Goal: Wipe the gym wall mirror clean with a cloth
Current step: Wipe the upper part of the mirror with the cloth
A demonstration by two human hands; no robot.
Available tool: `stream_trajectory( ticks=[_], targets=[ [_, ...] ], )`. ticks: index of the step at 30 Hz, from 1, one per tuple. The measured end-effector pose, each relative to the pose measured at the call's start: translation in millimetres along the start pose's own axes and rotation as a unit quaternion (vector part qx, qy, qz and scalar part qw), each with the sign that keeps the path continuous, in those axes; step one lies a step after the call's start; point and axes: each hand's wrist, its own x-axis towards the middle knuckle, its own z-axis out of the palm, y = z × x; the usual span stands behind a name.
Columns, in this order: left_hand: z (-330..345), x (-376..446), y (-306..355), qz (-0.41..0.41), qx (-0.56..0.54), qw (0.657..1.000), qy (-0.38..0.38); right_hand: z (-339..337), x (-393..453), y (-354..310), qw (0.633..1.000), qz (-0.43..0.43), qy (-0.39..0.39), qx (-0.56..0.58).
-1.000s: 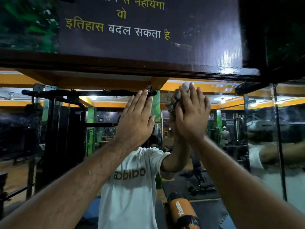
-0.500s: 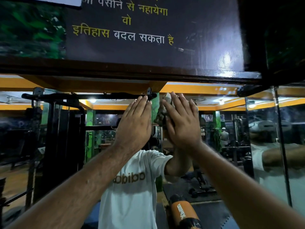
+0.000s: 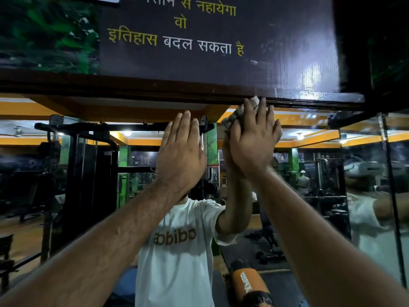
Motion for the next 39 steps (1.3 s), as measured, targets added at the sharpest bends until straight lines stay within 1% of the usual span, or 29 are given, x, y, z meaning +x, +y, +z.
stream_trajectory(
  ticks=[1,4,5,6,9,10,11,14,15,16,17,19,20,21,24,25,26,27,28,29,30,31,32,34,35,36,37,38,39],
  targets=[
    [-1,0,-1,-0.007,-0.005,1.000,0.000,3,-5,-10,0.999,-0.034,-0.012,-0.001],
    [-4,0,-8,0.005,-0.027,0.999,-0.023,2,-16,-6,0.976,-0.210,-0.061,0.003],
    [-5,-1,-12,0.012,-0.035,0.999,-0.023,-2,-12,1,0.971,-0.229,-0.062,0.004],
    [-7,-3,-16,0.019,-0.041,0.999,-0.019,-2,-6,6,0.975,-0.214,-0.053,0.005],
    [-14,-7,-25,0.025,-0.040,0.999,-0.001,3,-5,-14,0.997,-0.077,-0.016,0.011],
    [-16,-9,-27,0.018,-0.039,0.999,0.001,6,-10,-26,0.998,-0.066,-0.016,0.014],
    [-18,-11,-29,0.012,-0.035,0.999,0.000,8,-17,-35,0.995,-0.091,-0.029,0.020],
    [-18,-17,-38,0.005,-0.017,1.000,-0.021,6,-31,-30,0.968,-0.237,-0.078,0.020],
    [-17,-19,-41,0.006,-0.014,1.000,-0.025,3,-28,-21,0.963,-0.256,-0.083,0.010],
    [-17,-20,-44,0.012,-0.013,0.999,-0.030,0,-21,-14,0.966,-0.246,-0.078,0.004],
    [-15,-21,-47,0.020,-0.010,0.999,-0.036,-1,-16,-11,0.976,-0.207,-0.064,0.006],
    [-12,-22,-53,0.034,-0.009,0.998,-0.044,3,-14,-24,0.995,-0.096,-0.028,0.017],
    [-12,-22,-55,0.037,-0.011,0.998,-0.045,6,-20,-34,0.997,-0.069,-0.021,0.022],
    [-12,-22,-56,0.040,-0.011,0.998,-0.044,7,-28,-43,0.996,-0.083,-0.030,0.026],
    [-14,-25,-56,0.050,-0.024,0.997,-0.051,3,-54,-32,0.964,-0.253,-0.078,0.011],
    [-16,-26,-57,0.048,-0.040,0.997,-0.046,0,-55,-20,0.959,-0.273,-0.076,0.000],
    [-18,-28,-59,0.046,-0.056,0.997,-0.036,-1,-54,-11,0.967,-0.248,-0.060,-0.004],
    [-20,-30,-62,0.046,-0.066,0.997,-0.022,1,-53,-7,0.983,-0.179,-0.036,-0.002],
    [-23,-31,-64,0.045,-0.066,0.997,-0.010,4,-53,-12,0.996,-0.088,-0.009,0.002],
    [-25,-33,-67,0.044,-0.060,0.997,-0.004,8,-54,-23,1.000,-0.015,0.013,0.008],
    [-26,-34,-70,0.041,-0.053,0.998,-0.006,12,-59,-38,1.000,0.013,0.019,0.010],
    [-27,-35,-73,0.037,-0.045,0.998,-0.011,14,-67,-51,1.000,-0.013,0.009,0.009],
    [-28,-36,-76,0.034,-0.036,0.999,-0.018,15,-78,-58,0.997,-0.081,-0.015,0.003],
    [-28,-37,-83,0.036,-0.022,0.999,-0.031,12,-94,-57,0.969,-0.236,-0.066,-0.014],
    [-28,-38,-86,0.046,-0.015,0.998,-0.036,8,-94,-52,0.957,-0.279,-0.079,-0.021],
    [-28,-38,-90,0.060,-0.010,0.997,-0.039,7,-89,-45,0.952,-0.293,-0.079,-0.030],
    [-28,-37,-94,0.074,-0.009,0.996,-0.042,8,-82,-40,0.958,-0.276,-0.071,-0.038],
    [-26,-37,-97,0.086,-0.010,0.995,-0.045,10,-76,-40,0.972,-0.227,-0.056,-0.036],
    [-25,-36,-100,0.093,-0.010,0.994,-0.047,12,-71,-46,0.987,-0.153,-0.036,-0.023]
  ],
)
